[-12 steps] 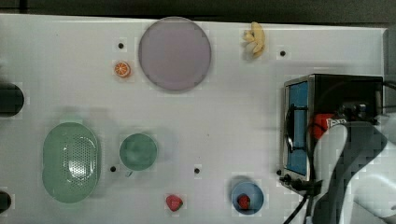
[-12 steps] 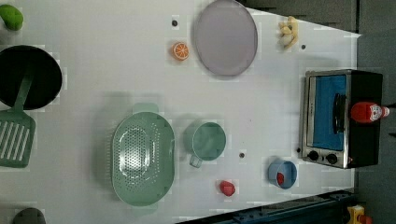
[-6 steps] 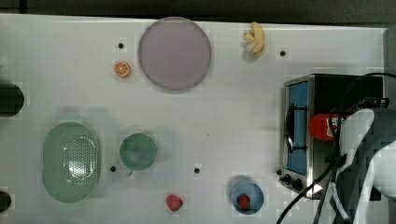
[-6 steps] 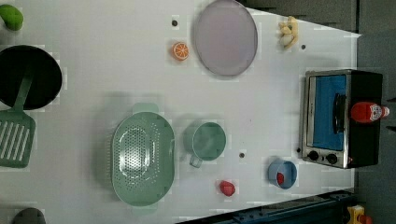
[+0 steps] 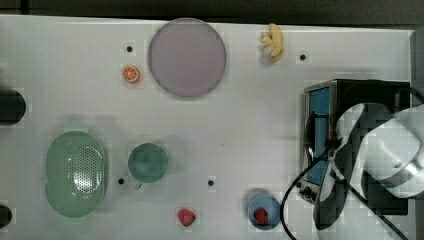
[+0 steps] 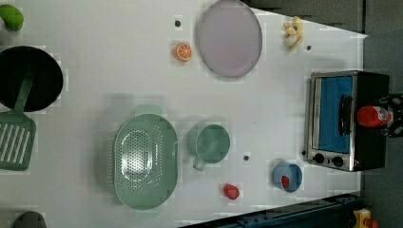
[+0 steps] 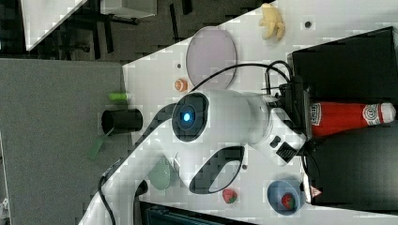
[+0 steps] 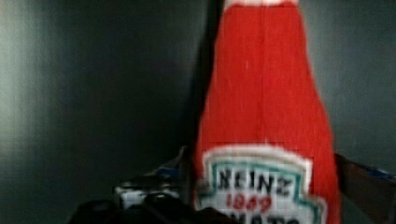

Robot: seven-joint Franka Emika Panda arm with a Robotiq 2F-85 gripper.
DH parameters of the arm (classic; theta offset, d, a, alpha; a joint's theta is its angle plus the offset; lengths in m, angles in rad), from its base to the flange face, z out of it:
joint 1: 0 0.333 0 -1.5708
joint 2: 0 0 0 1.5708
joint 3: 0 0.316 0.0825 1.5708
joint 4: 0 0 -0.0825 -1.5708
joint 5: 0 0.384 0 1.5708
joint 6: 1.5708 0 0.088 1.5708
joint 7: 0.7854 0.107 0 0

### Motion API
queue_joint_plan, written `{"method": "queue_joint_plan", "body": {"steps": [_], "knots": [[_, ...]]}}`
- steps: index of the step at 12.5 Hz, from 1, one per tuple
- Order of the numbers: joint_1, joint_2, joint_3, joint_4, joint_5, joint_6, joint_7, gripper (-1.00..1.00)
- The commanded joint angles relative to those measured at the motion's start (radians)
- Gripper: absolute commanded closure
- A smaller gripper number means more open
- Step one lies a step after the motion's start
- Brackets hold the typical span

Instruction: Pick Ketchup from oven and place it on table.

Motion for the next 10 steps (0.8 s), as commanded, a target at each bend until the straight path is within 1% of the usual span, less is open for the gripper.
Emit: {"method": "queue_joint_plan", "body": {"steps": [1, 3, 5, 6, 8, 9, 10], "knots": [[-0.013, -0.056, 0.008, 0.026, 0.039, 0.005, 0.002, -0.24], [-0.007, -0.065, 0.011, 0.044, 0.036, 0.001, 0.002, -0.24], [0.02, -0.107, 0.012, 0.131, 0.02, -0.04, -0.001, -0.24], [0.049, -0.146, 0.012, 0.197, 0.009, -0.142, -0.001, -0.24], [0.084, -0.188, 0.014, 0.253, 0.005, -0.275, -0.001, -0.24], [0.133, -0.232, 0.037, 0.284, -0.055, -0.38, -0.001, -0.24], [0.155, -0.252, 0.06, 0.287, -0.073, -0.402, -0.001, -0.24]]}}
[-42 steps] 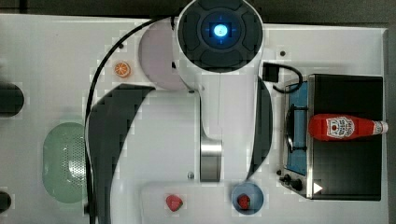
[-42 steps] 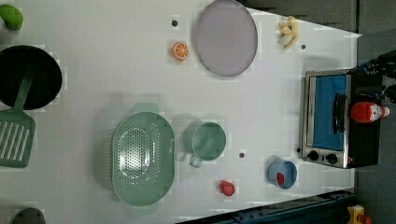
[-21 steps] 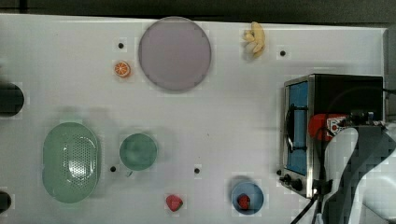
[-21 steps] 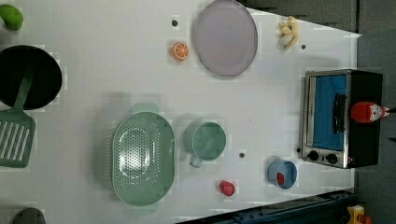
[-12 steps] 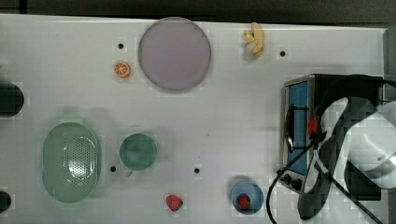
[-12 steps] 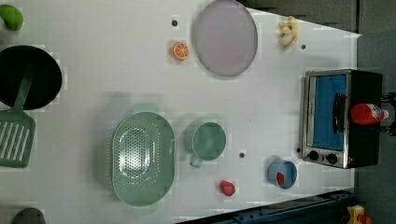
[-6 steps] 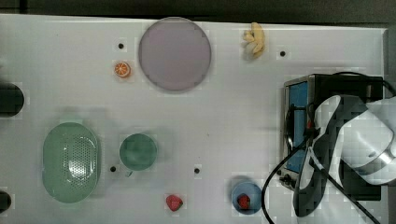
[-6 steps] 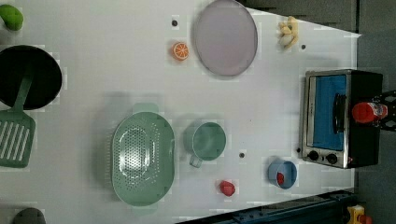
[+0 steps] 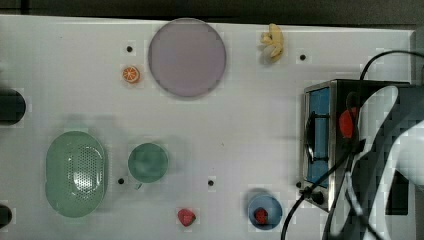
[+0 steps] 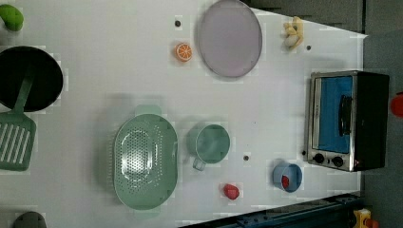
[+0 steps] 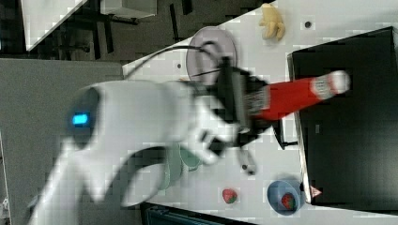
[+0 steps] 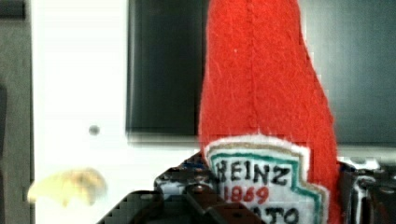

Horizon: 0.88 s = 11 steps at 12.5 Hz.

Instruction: Pick Ketchup from oven and place it on table.

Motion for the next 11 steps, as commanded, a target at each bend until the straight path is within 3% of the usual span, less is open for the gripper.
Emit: {"method": "queue_joint_plan", "body": {"steps": [1, 6, 7, 11], "knots": [[0.14, -0.127, 0.138, 0.062, -0.071, -0.135, -0.001, -0.24], [0.186, -0.138, 0.324, 0.039, -0.071, -0.146, 0.013, -0.24], [0.19, -0.142, 0.37, -0.046, -0.073, -0.131, 0.03, -0.24], [0.191, -0.141, 0.379, -0.254, -0.114, 0.071, 0.03, -0.24]]}}
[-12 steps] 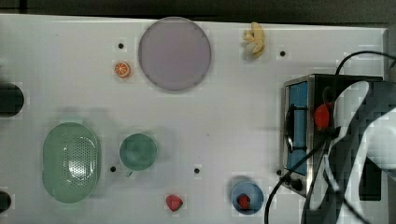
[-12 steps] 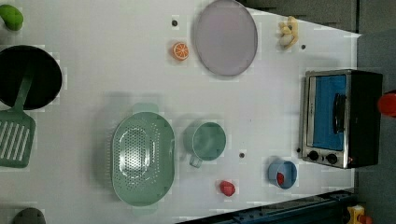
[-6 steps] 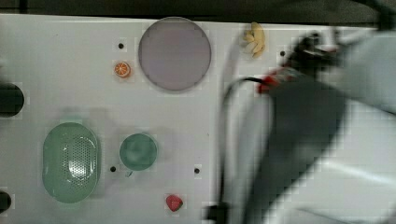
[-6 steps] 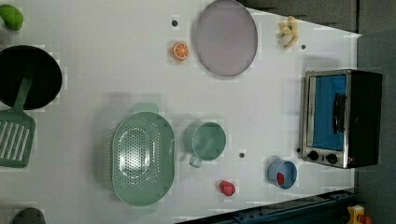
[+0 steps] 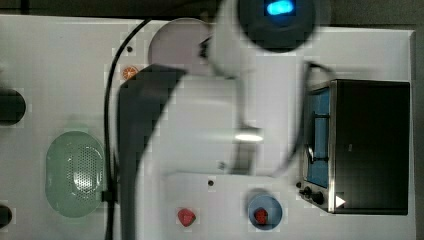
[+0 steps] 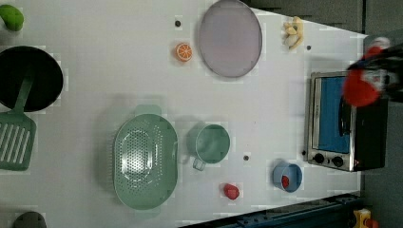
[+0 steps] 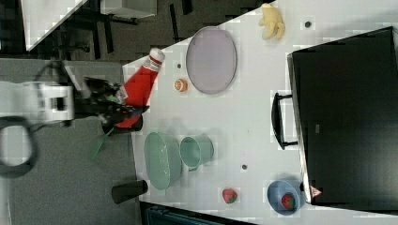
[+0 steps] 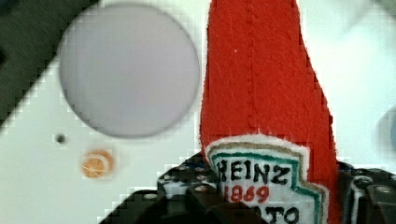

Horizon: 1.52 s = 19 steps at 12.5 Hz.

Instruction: Pick Ketchup from oven and place it on table.

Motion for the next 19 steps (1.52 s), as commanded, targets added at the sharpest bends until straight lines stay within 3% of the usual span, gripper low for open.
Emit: {"method": "queue_joint_plan", "body": {"steps": [1, 4, 7, 10, 11, 12, 16, 19], "knots": [[-0.042, -0.001, -0.016, -0.21, -0.058, 0.155, 0.027, -0.24], [-0.041, 0.03, -0.016, -0.412, -0.058, 0.334, 0.027, -0.24], [-0.036, 0.097, -0.015, -0.481, -0.058, 0.496, 0.027, -0.24], [-0.03, 0.2, -0.002, -0.48, -0.056, 0.602, 0.027, -0.25], [-0.029, 0.203, 0.005, -0.477, -0.053, 0.626, 0.027, -0.76], [-0.029, 0.189, 0.006, -0.474, -0.053, 0.626, 0.027, -1.0], [-0.03, 0.067, 0.004, -0.43, -0.053, 0.511, 0.037, -1.0], [-0.031, -0.036, 0.004, -0.288, -0.054, 0.241, 0.037, -1.0]]}}
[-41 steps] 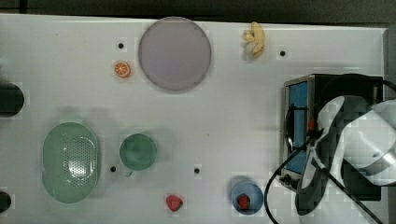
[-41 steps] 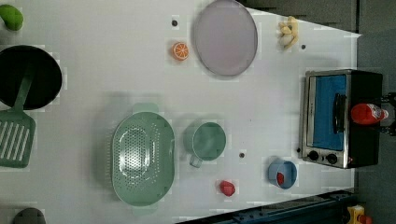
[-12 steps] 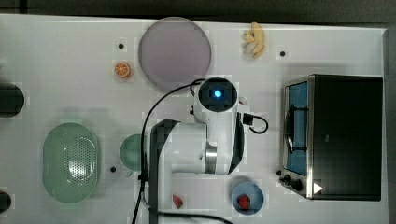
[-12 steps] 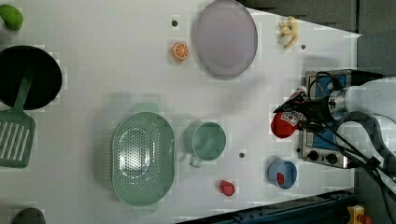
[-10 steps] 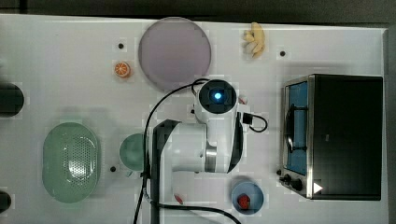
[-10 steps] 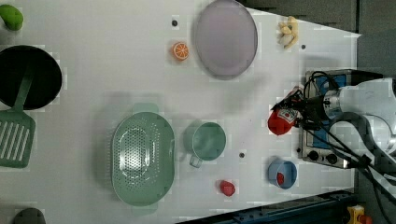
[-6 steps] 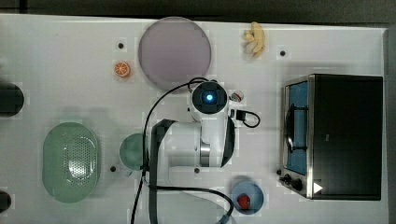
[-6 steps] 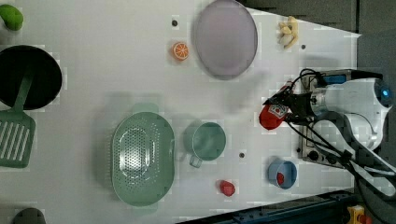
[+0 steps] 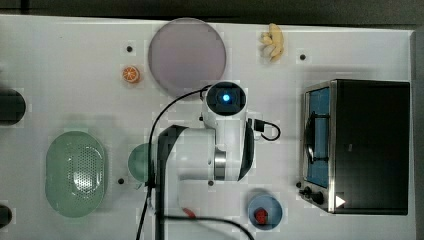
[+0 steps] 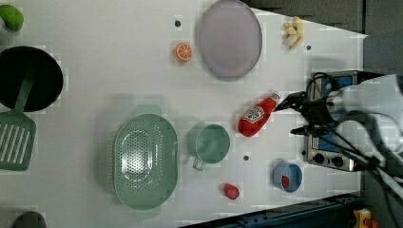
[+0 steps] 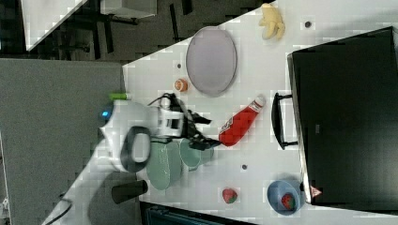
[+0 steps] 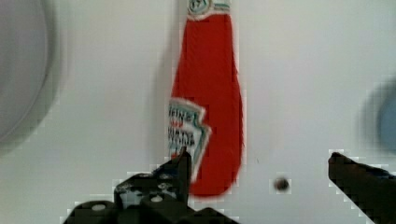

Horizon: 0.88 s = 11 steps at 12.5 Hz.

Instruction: Pick Ketchup from oven and place it on table.

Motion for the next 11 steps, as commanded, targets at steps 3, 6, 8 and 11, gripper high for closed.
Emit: {"method": "queue_joint_plan", "body": {"steps": [3, 6, 8, 11], "knots": [[-0.003, -0.173, 0.002, 0.413, 0.001, -0.366, 0.027, -1.0], [-0.003, -0.173, 0.002, 0.521, 0.001, -0.49, 0.027, -1.0], [-0.005, -0.174, 0.0, 0.587, -0.001, -0.584, 0.027, -1.0], [-0.005, -0.174, -0.007, 0.617, -0.001, -0.613, 0.027, -1.0]]}}
